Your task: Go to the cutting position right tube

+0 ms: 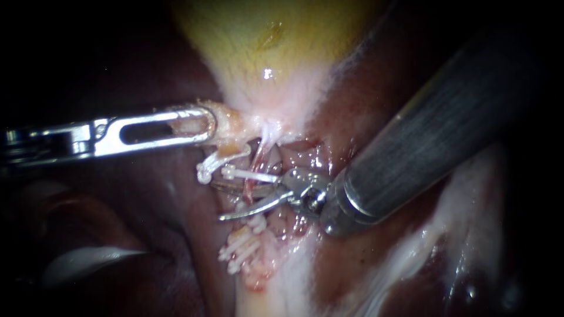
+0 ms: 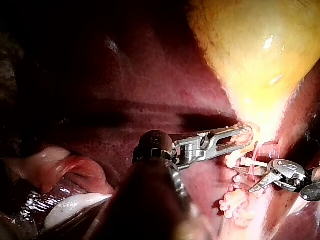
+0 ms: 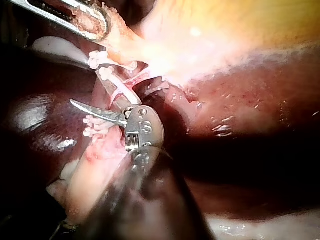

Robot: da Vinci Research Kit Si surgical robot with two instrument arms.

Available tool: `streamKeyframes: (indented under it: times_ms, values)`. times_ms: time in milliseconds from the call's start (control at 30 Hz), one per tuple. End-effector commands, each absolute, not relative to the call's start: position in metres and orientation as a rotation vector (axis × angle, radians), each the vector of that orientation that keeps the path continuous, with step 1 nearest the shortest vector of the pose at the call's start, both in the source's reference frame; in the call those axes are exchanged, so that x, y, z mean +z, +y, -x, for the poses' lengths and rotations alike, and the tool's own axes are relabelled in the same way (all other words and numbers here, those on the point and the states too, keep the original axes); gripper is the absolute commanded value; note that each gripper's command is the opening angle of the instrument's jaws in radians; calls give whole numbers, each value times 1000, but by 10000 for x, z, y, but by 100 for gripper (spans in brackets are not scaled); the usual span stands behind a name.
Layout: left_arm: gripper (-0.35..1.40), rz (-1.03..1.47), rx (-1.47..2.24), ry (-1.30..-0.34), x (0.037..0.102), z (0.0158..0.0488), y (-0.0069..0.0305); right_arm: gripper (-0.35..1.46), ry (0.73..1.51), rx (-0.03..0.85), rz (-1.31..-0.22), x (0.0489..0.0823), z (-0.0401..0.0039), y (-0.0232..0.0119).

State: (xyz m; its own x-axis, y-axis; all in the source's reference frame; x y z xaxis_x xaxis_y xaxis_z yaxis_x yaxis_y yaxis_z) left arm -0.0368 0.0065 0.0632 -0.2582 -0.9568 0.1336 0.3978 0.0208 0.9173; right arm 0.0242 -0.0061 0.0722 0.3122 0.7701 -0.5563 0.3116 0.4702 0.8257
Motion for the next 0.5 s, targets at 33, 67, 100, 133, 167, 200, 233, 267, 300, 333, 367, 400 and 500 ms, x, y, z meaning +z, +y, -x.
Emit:
streamKeyframes:
  times_ms: [33, 67, 100, 133, 167, 200, 233, 267, 300, 333, 367, 400, 500]
  values:
    - [-35, -701, -1514, -1133, 632, 368, 66, 135, 1271, 401, -1099, 722, -241, -61]
    - [-35, -701, -1514, -1133, 632, 368, 66, 135, 1271, 401, -1099, 722, -241, -61]
    - [-35, -701, -1514, -1133, 632, 368, 66, 135, 1271, 401, -1099, 722, -241, -61]
    - [-35, -701, -1514, -1133, 632, 368, 66, 135, 1271, 400, -1099, 722, -240, -61]
    - [-35, -701, -1514, -1133, 632, 368, 66, 135, 1271, 400, -1099, 722, -240, -62]
    - [-35, -701, -1514, -1133, 632, 368, 66, 135, 1271, 400, -1099, 722, -240, -62]
    - [-35, -701, -1514, -1133, 632, 368, 66, 135, 1271, 400, -1099, 722, -240, -62]
    - [-35, -701, -1514, -1133, 632, 368, 65, 135, 1271, 400, -1099, 722, -239, -62]
    - [-35, -701, -1514, -1133, 632, 368, 65, 135, 1271, 400, -1099, 722, -239, -62]
    - [-35, -701, -1514, -1133, 632, 368, 65, 135, 1271, 400, -1099, 722, -239, -62]
    - [-35, -701, -1514, -1133, 632, 368, 65, 135, 1271, 400, -1100, 722, -239, -62]
    - [-35, -701, -1514, -1133, 632, 368, 65, 135, 1271, 399, -1100, 722, -239, -62]
    - [-35, -701, -1514, -1133, 632, 368, 65, 135, 1271, 399, -1100, 722, -238, -62]
